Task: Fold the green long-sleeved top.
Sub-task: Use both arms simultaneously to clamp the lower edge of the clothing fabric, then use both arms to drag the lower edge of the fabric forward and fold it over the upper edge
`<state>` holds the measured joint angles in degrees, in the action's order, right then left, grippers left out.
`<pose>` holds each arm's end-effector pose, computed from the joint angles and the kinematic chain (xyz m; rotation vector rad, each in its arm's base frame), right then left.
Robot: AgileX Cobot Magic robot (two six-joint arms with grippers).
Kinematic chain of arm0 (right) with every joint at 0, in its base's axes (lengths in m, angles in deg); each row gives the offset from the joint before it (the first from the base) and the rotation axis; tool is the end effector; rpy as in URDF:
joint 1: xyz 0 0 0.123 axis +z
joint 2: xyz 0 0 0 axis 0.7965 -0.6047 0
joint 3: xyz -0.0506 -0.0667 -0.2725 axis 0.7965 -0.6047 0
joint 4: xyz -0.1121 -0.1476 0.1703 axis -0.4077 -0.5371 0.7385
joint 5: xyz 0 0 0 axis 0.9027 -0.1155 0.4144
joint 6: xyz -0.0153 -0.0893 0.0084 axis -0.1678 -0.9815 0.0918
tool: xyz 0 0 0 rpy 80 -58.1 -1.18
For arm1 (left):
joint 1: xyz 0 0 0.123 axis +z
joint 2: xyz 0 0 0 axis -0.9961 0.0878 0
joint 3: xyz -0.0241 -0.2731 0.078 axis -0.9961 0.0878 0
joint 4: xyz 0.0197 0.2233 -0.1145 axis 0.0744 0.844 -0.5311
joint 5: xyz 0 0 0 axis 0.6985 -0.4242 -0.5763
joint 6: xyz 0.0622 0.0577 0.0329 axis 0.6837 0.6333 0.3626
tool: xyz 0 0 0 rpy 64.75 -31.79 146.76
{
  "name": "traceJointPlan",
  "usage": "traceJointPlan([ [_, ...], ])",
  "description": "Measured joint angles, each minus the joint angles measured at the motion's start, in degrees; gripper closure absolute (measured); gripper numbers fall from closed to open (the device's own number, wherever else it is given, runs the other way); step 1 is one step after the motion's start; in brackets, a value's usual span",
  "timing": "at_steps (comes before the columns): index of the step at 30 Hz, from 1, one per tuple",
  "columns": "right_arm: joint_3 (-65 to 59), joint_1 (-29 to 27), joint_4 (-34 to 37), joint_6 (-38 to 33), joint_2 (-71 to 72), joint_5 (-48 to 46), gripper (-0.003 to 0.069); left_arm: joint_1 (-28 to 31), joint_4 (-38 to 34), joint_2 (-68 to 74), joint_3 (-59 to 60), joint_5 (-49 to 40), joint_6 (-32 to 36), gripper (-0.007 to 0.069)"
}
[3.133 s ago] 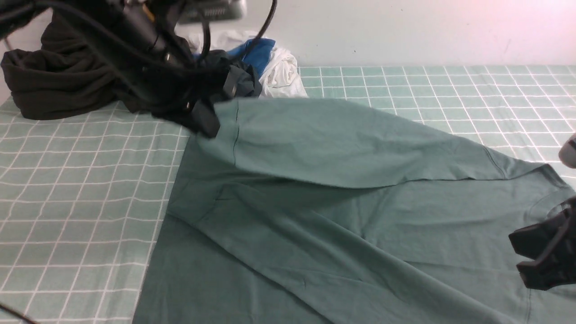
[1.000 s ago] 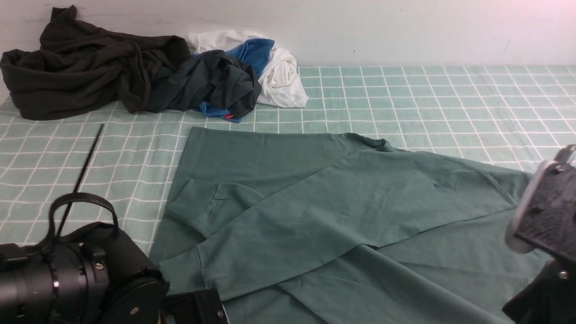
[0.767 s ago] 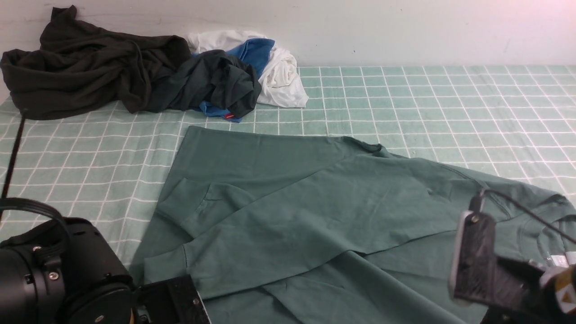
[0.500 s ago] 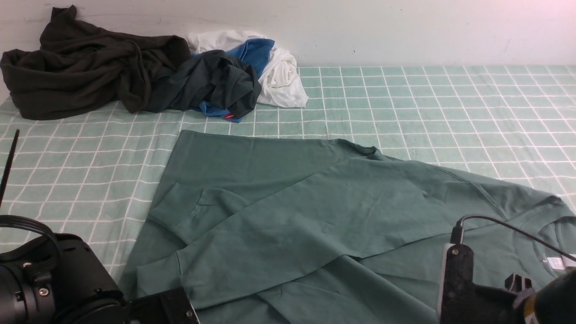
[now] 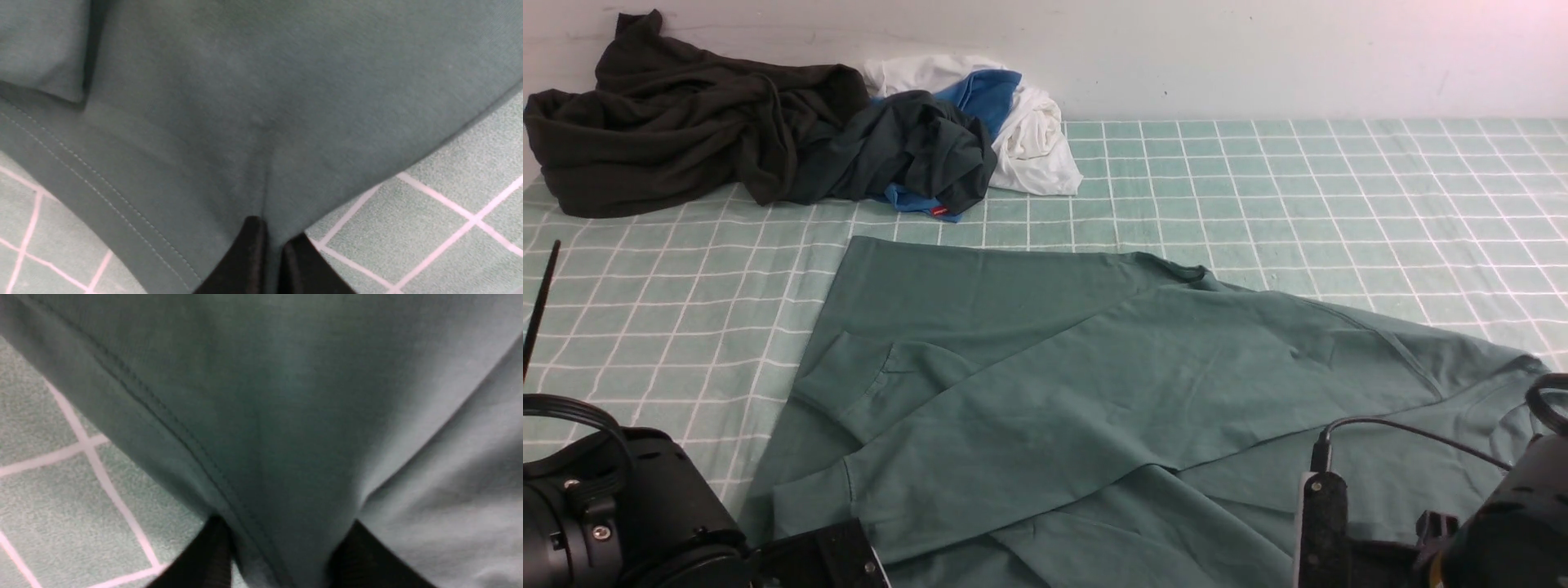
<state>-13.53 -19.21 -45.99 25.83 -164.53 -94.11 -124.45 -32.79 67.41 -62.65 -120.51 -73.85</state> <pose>0.1694 0.1015 0.1535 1.7784 -2.5605 0.1564 0.1474 -0.1048 0.1833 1.5043 2.7210 0.2165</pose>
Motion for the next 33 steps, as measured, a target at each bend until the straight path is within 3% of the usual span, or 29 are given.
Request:
traceJointPlan([
  [2, 0.4, 0.0, -1.4, 0.4, -0.3, 0.6, 0.0555, 0.0, 0.0, 0.0, 0.0, 0.0, 0.0, 0.0618],
  [5, 2.0, 0.0, -2.6, 1.1, -0.4, -0.4, 0.0642, 0.0, 0.0, 0.0, -1.0, -0.4, 0.0, 0.0618],
  [9, 6.8, 0.0, -4.5, 1.2, 0.2, -5.6, 0.065, 0.4, 0.3, 0.0, -4.5, -2.6, 0.0, 0.0618],
  [14, 18.5, -1.8, -7.4, 1.0, 0.7, -11.8, 0.065, 6.7, 2.2, 0.1, -14.9, -7.0, 1.0, 0.0617],
  [19, 31.0, -10.0, -4.7, -4.1, -1.1, -8.9, 0.0651, 17.0, 2.9, 4.5, -29.2, -7.2, 7.3, 0.0615],
  [20, 35.7, -13.7, -2.2, -7.4, -3.1, -8.0, 0.0651, 19.7, 2.9, 8.2, -35.2, -6.5, 9.7, 0.0614],
  [25, 46.9, -21.3, 3.8, -13.7, -12.0, -7.6, 0.0651, 24.0, 2.8, 21.9, -51.2, -4.7, 14.2, 0.0607],
  [33, 59.8, -25.9, 6.3, -12.3, -28.6, -4.1, 0.0651, 25.2, 4.1, 44.0, -72.3, -2.6, 15.6, 0.0607],
])
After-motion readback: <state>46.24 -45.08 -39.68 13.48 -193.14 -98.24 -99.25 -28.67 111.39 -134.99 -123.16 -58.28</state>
